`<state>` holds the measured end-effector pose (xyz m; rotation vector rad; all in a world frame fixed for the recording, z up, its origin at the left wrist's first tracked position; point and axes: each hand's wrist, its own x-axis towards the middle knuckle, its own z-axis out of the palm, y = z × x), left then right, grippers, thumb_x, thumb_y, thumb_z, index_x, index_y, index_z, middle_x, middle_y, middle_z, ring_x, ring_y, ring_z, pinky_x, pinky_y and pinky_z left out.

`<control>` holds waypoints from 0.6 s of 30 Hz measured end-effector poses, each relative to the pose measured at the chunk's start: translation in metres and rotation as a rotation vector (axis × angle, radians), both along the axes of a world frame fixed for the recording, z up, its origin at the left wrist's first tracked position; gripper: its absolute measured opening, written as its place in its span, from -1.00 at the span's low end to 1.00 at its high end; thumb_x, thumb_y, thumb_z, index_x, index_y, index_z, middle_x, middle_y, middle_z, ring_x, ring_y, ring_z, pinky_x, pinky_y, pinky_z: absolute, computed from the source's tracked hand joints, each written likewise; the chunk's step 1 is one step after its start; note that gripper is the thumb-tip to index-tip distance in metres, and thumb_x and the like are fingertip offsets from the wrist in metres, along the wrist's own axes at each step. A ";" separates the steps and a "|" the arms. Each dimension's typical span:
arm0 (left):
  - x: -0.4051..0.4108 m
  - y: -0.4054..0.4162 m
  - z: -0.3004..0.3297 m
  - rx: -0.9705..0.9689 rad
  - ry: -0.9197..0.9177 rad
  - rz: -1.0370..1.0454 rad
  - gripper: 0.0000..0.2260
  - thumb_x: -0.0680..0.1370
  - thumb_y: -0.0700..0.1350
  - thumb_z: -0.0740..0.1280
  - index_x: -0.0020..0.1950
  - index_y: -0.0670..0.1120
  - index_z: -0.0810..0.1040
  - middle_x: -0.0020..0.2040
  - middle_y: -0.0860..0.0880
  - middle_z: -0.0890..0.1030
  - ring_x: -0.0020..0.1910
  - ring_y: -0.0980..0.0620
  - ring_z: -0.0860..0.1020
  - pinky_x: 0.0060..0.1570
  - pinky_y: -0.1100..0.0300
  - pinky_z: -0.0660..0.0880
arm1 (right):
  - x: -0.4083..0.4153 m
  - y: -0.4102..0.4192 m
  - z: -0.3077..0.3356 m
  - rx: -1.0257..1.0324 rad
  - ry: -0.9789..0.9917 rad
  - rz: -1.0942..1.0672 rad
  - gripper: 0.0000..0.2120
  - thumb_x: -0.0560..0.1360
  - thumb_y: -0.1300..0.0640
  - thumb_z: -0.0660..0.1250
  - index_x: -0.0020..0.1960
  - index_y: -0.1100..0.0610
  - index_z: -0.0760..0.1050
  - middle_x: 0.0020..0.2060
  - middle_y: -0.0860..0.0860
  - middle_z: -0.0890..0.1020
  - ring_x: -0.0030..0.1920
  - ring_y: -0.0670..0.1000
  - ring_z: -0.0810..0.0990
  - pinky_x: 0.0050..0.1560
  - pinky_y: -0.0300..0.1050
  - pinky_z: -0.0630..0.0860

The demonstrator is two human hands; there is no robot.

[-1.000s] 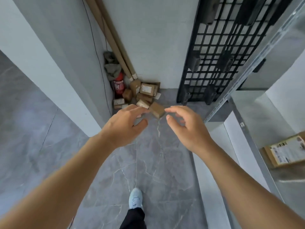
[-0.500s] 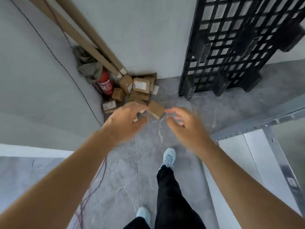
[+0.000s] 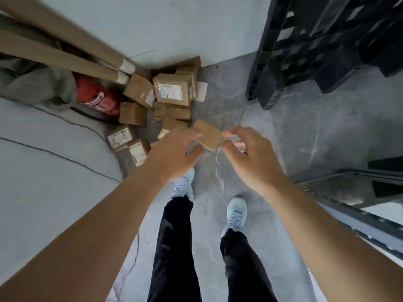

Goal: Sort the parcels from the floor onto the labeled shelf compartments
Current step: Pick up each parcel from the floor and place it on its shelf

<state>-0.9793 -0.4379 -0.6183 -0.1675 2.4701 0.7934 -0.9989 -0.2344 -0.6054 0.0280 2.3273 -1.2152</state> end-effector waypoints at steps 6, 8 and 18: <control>-0.076 -0.029 -0.168 0.040 -0.076 -0.040 -0.64 0.61 0.07 0.28 0.35 0.00 0.59 0.23 -0.09 0.62 0.20 -0.06 0.60 0.22 -0.07 0.55 | -0.044 -0.029 -0.157 0.063 -0.137 -0.140 -0.67 0.54 -0.13 0.29 0.22 -0.07 0.63 0.12 -0.08 0.62 0.07 -0.08 0.63 0.11 -0.13 0.56; -0.091 -0.040 -0.222 0.049 -0.091 -0.067 -0.72 0.64 -0.02 0.31 0.34 0.00 0.59 0.23 -0.08 0.62 0.19 -0.04 0.61 0.23 -0.06 0.55 | -0.056 -0.033 -0.204 0.096 -0.177 -0.172 -0.76 0.60 -0.03 0.32 0.21 -0.04 0.64 0.12 -0.05 0.62 0.09 -0.04 0.63 0.11 -0.12 0.54; -0.139 -0.071 -0.376 0.054 -0.142 -0.101 -0.71 0.64 -0.05 0.33 0.35 -0.03 0.60 0.18 -0.01 0.66 0.12 0.06 0.63 0.14 0.17 0.57 | -0.069 -0.066 -0.376 0.165 -0.343 -0.287 -0.77 0.62 -0.05 0.28 0.19 -0.04 0.63 0.20 0.00 0.61 0.14 -0.03 0.58 -0.07 -0.29 0.40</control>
